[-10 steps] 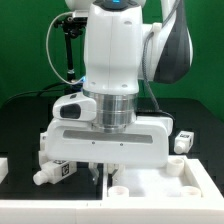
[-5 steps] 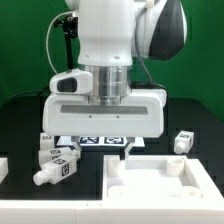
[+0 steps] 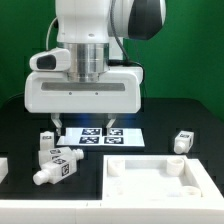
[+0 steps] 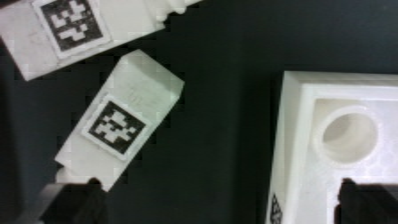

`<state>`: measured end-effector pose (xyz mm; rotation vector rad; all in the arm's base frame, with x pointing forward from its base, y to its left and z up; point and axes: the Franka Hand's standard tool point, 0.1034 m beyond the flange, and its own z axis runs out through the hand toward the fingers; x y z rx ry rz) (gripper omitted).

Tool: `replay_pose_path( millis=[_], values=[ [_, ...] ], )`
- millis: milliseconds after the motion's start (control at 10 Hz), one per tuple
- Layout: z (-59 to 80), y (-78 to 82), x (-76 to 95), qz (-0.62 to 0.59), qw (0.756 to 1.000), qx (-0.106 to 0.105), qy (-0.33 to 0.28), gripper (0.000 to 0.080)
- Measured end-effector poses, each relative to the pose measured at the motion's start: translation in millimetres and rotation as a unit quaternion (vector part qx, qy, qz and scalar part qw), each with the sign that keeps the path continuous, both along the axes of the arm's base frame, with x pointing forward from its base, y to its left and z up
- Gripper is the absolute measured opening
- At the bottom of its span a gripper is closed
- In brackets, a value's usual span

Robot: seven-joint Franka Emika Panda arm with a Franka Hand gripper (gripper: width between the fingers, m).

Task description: Assemble one leg

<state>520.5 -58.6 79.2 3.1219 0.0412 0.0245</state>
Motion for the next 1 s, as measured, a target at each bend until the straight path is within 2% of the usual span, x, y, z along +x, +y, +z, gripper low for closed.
replay_pose_path(
  millis=[200, 300, 500, 600, 700, 1000],
  values=[
    [-1.4, -0.8, -4.5, 0.001, 1.0, 0.002, 0.009, 0.0649],
    [-5.9, -7.7, -19.0, 0.002, 1.0, 0.001, 0.024, 0.0649],
    [-10.8, -33.0, -56.0, 0.004, 0.994, 0.006, 0.113, 0.0649],
    [-7.9, -48.5, -70.4, 0.003, 0.986, 0.009, 0.169, 0.0649],
    [0.8, -56.4, -66.7, 0.0, 0.98, 0.007, 0.197, 0.0649],
    [-4.8, -51.6, -67.4, -0.001, 0.961, 0.012, 0.277, 0.0649]
  ],
)
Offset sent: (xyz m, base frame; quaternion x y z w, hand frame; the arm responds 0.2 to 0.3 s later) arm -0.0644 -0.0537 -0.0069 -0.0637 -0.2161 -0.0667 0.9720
